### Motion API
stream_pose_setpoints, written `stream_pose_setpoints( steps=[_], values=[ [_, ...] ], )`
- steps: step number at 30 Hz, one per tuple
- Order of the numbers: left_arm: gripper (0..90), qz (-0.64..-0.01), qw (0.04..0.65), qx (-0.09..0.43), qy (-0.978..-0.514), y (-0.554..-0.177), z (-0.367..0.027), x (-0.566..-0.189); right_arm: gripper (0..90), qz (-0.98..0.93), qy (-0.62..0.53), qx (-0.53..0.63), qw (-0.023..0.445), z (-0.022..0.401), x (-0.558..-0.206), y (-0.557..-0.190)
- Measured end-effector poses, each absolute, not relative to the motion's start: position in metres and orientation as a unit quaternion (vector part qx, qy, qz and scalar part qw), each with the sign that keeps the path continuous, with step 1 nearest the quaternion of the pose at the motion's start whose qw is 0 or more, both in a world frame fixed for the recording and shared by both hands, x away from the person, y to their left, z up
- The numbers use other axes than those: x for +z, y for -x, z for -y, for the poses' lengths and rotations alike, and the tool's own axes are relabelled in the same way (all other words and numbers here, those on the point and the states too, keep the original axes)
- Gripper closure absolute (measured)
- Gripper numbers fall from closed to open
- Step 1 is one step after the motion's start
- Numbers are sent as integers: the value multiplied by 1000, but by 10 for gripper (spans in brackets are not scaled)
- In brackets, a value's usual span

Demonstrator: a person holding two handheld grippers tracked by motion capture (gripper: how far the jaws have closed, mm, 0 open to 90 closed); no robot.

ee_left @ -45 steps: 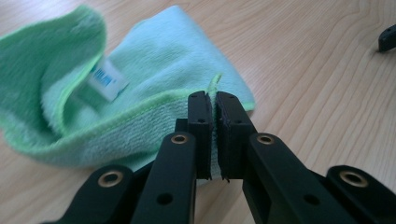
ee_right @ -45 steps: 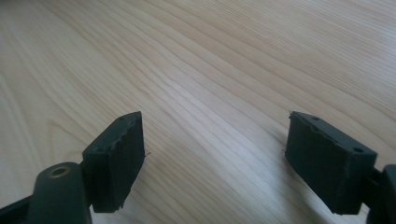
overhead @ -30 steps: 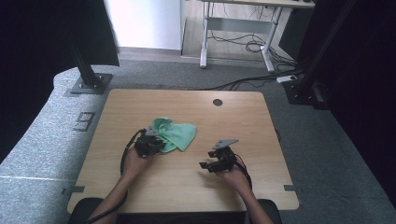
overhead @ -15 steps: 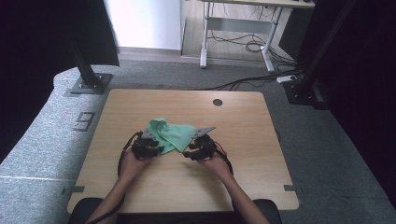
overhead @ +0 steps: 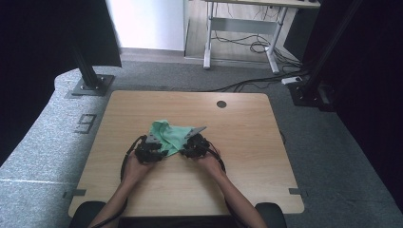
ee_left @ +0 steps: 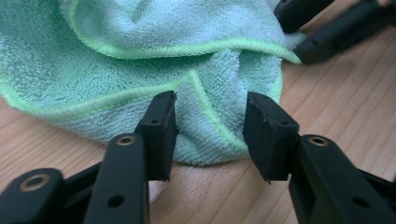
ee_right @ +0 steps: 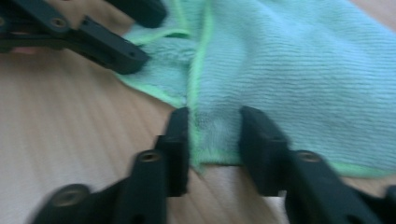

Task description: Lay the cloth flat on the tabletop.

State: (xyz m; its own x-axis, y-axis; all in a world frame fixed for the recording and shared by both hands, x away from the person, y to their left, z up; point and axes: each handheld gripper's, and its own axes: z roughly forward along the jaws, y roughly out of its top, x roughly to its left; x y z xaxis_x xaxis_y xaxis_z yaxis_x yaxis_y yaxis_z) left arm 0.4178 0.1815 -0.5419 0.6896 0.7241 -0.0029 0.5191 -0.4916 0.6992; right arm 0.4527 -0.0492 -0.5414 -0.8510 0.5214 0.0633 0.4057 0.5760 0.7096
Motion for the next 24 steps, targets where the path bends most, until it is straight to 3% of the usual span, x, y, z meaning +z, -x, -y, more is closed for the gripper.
stream_pose_setpoints(
  steps=[2,4,7,15,24],
  values=[
    [611,-368,348,148,-849,-418,-183,-542,824,-884,-273,371,83,50,-540,-452],
    [723,-373,355,140,-846,-418,-185,-541,853,-883,-283,368,77,52,-540,-452],
    [801,-383,374,111,-837,-421,-191,-540,860,-881,-290,366,75,56,-536,-450],
    [821,-378,404,106,-826,-416,-203,-522,865,-863,-303,394,92,83,-497,-440],
    [824,-390,432,117,-805,-410,-231,-500,866,-845,-318,404,145,125,-454,-437]
  ],
)
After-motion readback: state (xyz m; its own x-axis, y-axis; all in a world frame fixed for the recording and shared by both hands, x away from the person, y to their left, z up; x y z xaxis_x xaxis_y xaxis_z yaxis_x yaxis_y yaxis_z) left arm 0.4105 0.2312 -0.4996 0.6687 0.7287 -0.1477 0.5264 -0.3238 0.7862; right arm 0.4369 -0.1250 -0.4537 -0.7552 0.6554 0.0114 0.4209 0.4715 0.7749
